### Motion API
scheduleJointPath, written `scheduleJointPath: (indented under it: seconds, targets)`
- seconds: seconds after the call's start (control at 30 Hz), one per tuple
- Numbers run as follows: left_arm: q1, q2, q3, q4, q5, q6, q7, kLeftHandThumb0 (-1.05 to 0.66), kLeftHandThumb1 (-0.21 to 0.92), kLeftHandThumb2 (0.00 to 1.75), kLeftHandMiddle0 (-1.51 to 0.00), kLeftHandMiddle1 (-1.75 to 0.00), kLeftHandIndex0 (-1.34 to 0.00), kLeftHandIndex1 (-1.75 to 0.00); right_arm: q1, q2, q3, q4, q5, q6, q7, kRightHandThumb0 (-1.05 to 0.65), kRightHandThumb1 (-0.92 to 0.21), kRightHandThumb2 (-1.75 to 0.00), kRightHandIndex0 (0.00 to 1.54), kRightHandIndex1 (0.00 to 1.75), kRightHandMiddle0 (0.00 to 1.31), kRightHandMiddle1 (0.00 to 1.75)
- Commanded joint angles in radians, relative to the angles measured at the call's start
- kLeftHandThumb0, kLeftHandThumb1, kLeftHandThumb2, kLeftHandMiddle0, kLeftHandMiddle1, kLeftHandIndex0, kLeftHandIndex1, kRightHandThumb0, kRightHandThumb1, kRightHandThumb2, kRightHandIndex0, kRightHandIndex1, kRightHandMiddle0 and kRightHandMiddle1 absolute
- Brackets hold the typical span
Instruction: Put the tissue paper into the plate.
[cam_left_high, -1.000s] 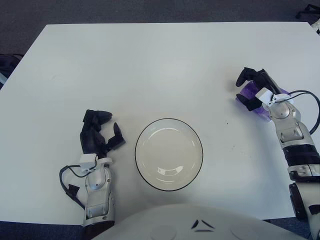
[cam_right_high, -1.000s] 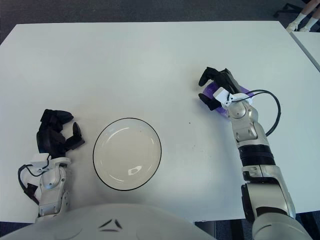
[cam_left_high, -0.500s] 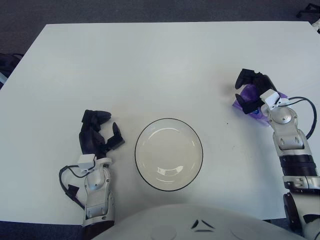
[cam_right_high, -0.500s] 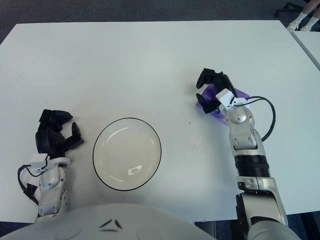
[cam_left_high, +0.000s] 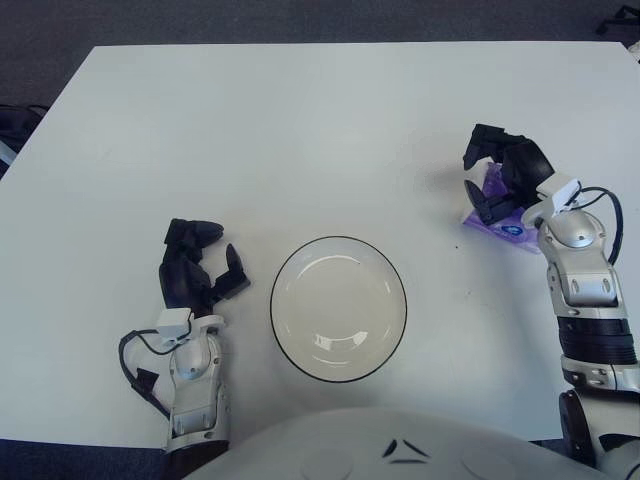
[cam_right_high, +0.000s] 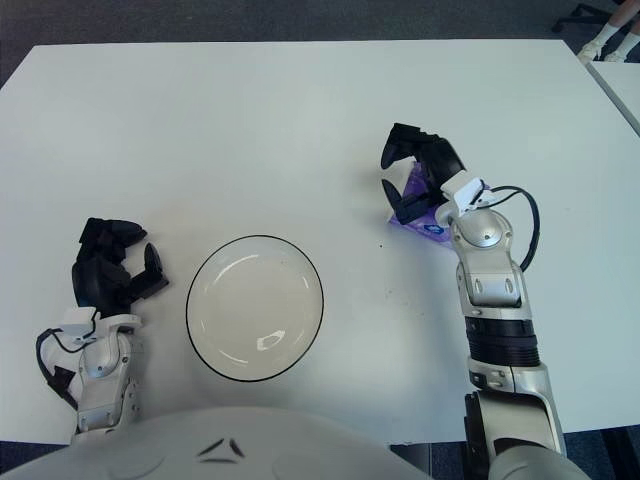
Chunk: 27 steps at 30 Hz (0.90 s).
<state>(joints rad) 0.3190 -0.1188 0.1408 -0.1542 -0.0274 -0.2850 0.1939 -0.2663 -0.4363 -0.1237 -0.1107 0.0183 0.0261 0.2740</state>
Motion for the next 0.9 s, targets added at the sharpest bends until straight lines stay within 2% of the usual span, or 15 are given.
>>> scheduleJointPath:
  seconds: [0.0, 0.23, 0.4, 0.6, 0.73, 0.83, 0.87]
  targets:
    - [0.019, -0.008, 0.002, 0.029, -0.004, 0.019, -0.001, -0.01, 0.30, 1.33, -0.64, -1.67, -0.42, -1.75, 0.003, -0.012, -0.024, -0.002, 0.007, -0.059, 0.007, 0.00, 0.10, -1.75, 0.95, 1.63, 0.70, 1.75]
    - [0.016, -0.013, 0.000, 0.034, -0.001, 0.016, 0.004, -0.01, 0.30, 1.33, -0.65, -1.66, -0.41, -1.75, -0.015, -0.024, -0.039, 0.021, -0.006, -0.147, 0.000, 0.00, 0.11, -1.75, 0.97, 1.59, 0.72, 1.75]
    - [0.014, -0.015, -0.002, 0.041, -0.004, 0.007, 0.002, -0.01, 0.30, 1.32, -0.65, -1.65, -0.41, -1.75, -0.028, -0.048, -0.058, -0.022, -0.016, -0.146, -0.003, 0.00, 0.11, -1.75, 0.98, 1.59, 0.72, 1.75]
    - [0.015, -0.014, -0.005, 0.041, 0.010, 0.007, 0.010, -0.01, 0.29, 1.32, -0.66, -1.64, -0.42, -1.75, -0.063, -0.024, -0.069, -0.035, 0.006, -0.198, -0.013, 0.00, 0.11, -1.75, 0.97, 1.60, 0.71, 1.75]
    - [0.016, -0.014, -0.007, 0.040, 0.014, 0.010, 0.012, -0.01, 0.29, 1.34, -0.65, -1.65, -0.43, -1.75, -0.105, -0.029, -0.061, -0.011, -0.108, -0.324, -0.093, 0.00, 0.11, -1.75, 0.96, 1.62, 0.71, 1.75]
    - [0.021, -0.017, -0.010, 0.036, 0.018, 0.010, 0.014, -0.01, 0.28, 1.35, -0.66, -1.66, -0.43, -1.75, -0.099, -0.064, -0.068, -0.009, -0.175, -0.375, -0.113, 0.00, 0.10, -1.75, 0.91, 1.68, 0.74, 1.71]
    - [0.023, -0.018, -0.011, 0.034, 0.021, 0.011, 0.016, -0.01, 0.27, 1.36, -0.66, -1.66, -0.44, -1.75, -0.082, -0.094, -0.082, -0.026, -0.197, -0.378, -0.104, 0.00, 0.10, -1.75, 0.89, 1.71, 0.75, 1.70]
